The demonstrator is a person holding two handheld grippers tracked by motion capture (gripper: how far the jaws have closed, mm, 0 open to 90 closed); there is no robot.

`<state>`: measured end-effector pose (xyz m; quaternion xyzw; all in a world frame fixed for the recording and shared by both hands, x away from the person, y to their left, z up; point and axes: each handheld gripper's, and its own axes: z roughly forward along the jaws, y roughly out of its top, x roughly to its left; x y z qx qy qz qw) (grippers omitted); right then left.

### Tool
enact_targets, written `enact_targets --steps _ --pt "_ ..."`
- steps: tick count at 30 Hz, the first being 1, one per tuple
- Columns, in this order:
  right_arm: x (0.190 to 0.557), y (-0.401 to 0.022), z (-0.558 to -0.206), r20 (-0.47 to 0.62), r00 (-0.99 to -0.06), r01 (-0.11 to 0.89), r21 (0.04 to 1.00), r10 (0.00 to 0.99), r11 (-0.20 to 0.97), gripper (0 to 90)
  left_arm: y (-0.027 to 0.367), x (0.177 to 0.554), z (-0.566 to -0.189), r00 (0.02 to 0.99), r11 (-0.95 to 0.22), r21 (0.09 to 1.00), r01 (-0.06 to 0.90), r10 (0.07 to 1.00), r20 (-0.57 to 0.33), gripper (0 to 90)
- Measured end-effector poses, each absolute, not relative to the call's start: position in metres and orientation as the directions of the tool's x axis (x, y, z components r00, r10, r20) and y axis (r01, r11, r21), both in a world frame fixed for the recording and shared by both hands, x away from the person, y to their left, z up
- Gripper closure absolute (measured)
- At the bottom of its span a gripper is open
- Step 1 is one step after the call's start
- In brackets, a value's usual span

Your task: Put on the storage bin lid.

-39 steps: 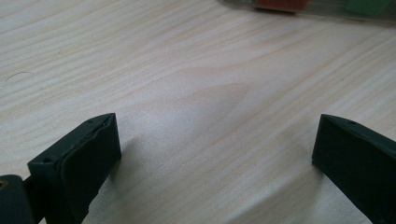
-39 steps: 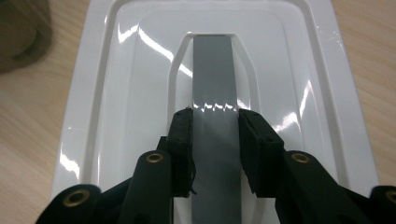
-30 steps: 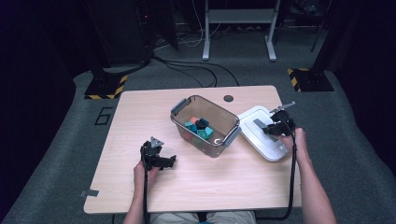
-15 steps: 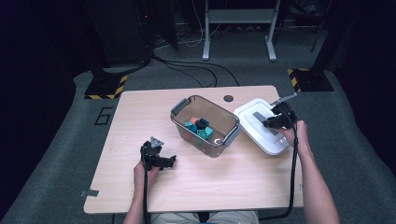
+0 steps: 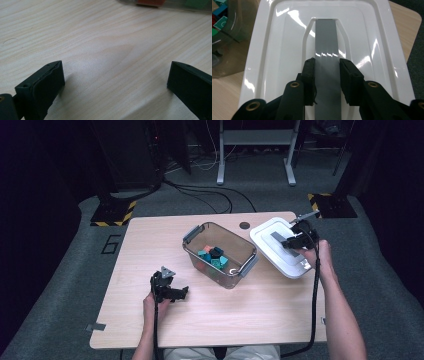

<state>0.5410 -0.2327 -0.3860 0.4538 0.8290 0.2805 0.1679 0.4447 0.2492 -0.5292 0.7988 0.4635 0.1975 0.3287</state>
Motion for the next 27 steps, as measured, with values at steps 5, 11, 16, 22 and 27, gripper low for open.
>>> enact_targets --steps 5,11,16,22,27 --pt "0.542 -0.229 -0.371 -0.028 -0.529 0.650 0.630 0.848 0.426 66.8 0.249 0.445 -0.529 0.492 -0.354 0.709 0.610 0.871 0.011 1.1" --pt "0.543 -0.216 -0.354 -0.032 -0.554 0.630 0.637 0.832 0.444 66.8 0.249 0.445 -0.529 0.494 -0.355 0.708 0.611 0.870 0.010 1.1" --pt "0.542 -0.196 -0.341 -0.030 -0.570 0.615 0.646 0.821 0.451 66.7 0.249 0.445 -0.529 0.492 -0.354 0.709 0.610 0.871 0.011 1.1" --pt "0.542 -0.172 -0.330 -0.030 -0.591 0.600 0.652 0.806 0.464 66.7 0.249 0.445 -0.529 0.492 -0.353 0.709 0.610 0.871 0.011 1.1" --pt "0.542 -0.150 -0.327 -0.015 -0.616 0.587 0.657 0.787 0.472 66.7 0.249 0.445 -0.529 0.496 -0.359 0.704 0.612 0.868 0.011 1.1"
